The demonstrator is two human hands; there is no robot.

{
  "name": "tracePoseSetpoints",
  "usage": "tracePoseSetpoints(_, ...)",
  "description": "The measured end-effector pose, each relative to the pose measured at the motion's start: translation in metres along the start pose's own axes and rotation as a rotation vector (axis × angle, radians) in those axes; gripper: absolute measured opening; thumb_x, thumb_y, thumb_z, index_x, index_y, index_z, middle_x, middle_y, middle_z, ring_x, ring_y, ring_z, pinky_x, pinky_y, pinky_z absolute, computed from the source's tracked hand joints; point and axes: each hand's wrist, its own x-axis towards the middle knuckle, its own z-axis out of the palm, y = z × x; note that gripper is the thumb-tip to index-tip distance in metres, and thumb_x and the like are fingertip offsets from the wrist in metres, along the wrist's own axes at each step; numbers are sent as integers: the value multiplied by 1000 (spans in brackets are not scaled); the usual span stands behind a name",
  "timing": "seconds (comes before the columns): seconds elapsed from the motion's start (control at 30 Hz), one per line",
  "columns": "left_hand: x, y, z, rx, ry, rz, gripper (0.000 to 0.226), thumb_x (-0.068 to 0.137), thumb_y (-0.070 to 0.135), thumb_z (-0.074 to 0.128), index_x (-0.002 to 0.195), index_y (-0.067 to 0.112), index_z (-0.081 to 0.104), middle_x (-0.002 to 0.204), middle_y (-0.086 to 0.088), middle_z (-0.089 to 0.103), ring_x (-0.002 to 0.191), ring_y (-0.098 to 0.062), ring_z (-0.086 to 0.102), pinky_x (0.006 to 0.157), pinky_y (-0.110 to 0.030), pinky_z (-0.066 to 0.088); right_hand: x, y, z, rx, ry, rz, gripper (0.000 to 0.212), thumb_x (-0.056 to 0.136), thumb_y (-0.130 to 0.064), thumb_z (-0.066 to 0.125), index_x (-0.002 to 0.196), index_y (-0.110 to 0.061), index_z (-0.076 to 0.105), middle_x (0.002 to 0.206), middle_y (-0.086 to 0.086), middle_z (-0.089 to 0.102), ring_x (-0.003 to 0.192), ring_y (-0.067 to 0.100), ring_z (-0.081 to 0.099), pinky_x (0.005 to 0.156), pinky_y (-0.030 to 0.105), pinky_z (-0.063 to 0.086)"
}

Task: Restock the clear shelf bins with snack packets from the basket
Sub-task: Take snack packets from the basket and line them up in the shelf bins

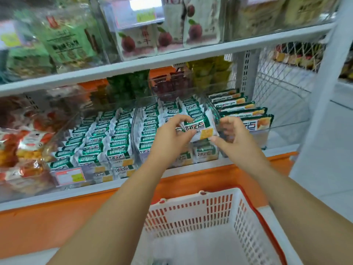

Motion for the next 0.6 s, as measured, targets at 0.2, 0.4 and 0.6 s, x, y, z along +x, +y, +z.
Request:
tracePoseSetpoints(0.2,45,-3,23,141,7,6,19,91,24,63,105,34,56,85,-5,64,50,-11,51,43,-23,35,3,38,-11,-422,-24,-37,55,86,-22,65,137,-20,44,130,2,51,122,18,42,98,29,35)
tracePoseSetpoints(0.4,64,-20,46,352,-44,-37,22,90,22,64,111,25,57,87,-7,61,75,-24,60,67,-39,51,5,44,-13,-411,1,-80,55,87,-24,65,137,-20,44,128,-2,51,119,13,41,92,21,29)
tracePoseSetpoints(0.6,69,-29,57,760,71,-3,29,87,40,64,114,32,57,116,0,49,112,-25,45,97,-41,32,6,46,-12,-453,22,-90,54,87,-26,64,137,-22,44,133,-4,48,124,12,37,96,21,27)
